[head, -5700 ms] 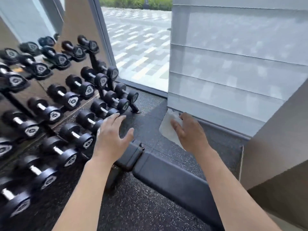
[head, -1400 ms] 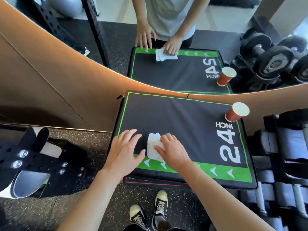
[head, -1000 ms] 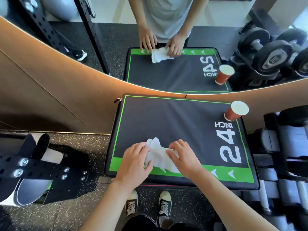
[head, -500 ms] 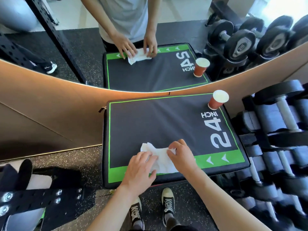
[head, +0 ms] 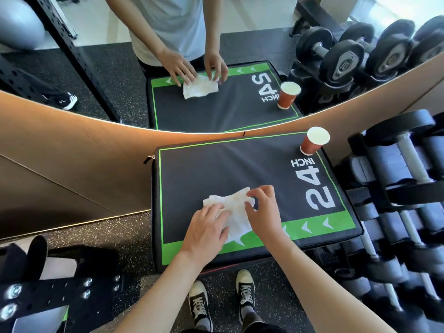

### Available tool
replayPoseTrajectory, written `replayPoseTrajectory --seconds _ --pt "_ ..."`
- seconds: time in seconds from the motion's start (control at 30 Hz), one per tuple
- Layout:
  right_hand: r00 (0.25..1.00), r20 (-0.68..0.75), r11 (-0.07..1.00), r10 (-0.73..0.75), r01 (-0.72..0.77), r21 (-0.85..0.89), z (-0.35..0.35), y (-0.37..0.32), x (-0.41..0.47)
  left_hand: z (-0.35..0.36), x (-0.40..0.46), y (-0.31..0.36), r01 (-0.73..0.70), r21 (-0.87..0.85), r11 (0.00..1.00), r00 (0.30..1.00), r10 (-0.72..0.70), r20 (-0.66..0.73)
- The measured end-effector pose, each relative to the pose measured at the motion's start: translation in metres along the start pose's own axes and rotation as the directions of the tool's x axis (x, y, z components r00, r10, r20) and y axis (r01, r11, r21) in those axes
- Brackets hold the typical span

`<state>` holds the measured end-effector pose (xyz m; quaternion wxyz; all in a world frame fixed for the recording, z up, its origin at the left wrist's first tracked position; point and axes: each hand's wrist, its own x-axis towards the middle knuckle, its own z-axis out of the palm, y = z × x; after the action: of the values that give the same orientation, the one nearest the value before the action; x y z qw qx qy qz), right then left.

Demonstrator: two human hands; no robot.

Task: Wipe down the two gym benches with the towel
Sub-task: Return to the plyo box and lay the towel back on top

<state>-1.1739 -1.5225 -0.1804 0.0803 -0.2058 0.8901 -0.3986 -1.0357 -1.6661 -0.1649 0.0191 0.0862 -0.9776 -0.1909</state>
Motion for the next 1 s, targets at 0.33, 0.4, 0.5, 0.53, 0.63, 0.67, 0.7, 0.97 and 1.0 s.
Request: replayPoseTrajectory --seconds 0.33,0.4,0.5,0.53,0.63,0.67,0.7,0.97,1.0 --pt "0.971 0.187 0.982 0.151 -0.125 -0.142 -0.013 0.025 -0.035 0.01 0.004 0.005 0.067 -0.026 0.997 0.998 -0.067 0.022" --pt "0.965 0.199 0.979 0.17 -0.142 -0.145 -0.017 0.028 -0.04 0.012 0.007 0.006 0.026 0.025 0.999 0.996 -0.028 0.084" --pt "0.951 0.219 0.965 0.218 -0.176 -0.197 -0.024 0.031 -0.041 0.023 0.004 0.009 0.023 0.122 0.992 0.98 -0.047 0.195" --pt "0.939 0.241 0.956 0.246 -0.193 -0.221 -0.027 0.03 -0.039 0.027 0.001 0.01 0.045 0.137 0.99 0.978 -0.071 0.198" --pt "0.907 0.278 0.936 0.317 -0.252 -0.248 -0.033 0.026 -0.028 0.04 -0.011 0.012 0.101 0.184 0.978 0.972 -0.136 0.19" --pt "0.901 0.279 0.931 0.331 -0.264 -0.253 -0.034 0.025 -0.026 0.044 -0.014 0.01 0.113 0.211 0.971 0.967 -0.156 0.202" --pt "0.899 0.277 0.928 0.339 -0.27 -0.259 -0.034 0.024 -0.024 0.048 -0.015 0.009 0.128 0.236 0.963 0.961 -0.179 0.211" --pt "0.918 0.351 0.895 -0.185 0.305 -0.326 -0.027 0.007 -0.036 0.036 -0.021 0.001 0.026 0.262 0.965 0.965 -0.093 0.247" --pt "0.896 0.374 0.881 -0.238 0.361 -0.306 -0.025 0.006 -0.037 0.036 -0.026 0.0 -0.02 0.265 0.964 0.968 -0.048 0.246"
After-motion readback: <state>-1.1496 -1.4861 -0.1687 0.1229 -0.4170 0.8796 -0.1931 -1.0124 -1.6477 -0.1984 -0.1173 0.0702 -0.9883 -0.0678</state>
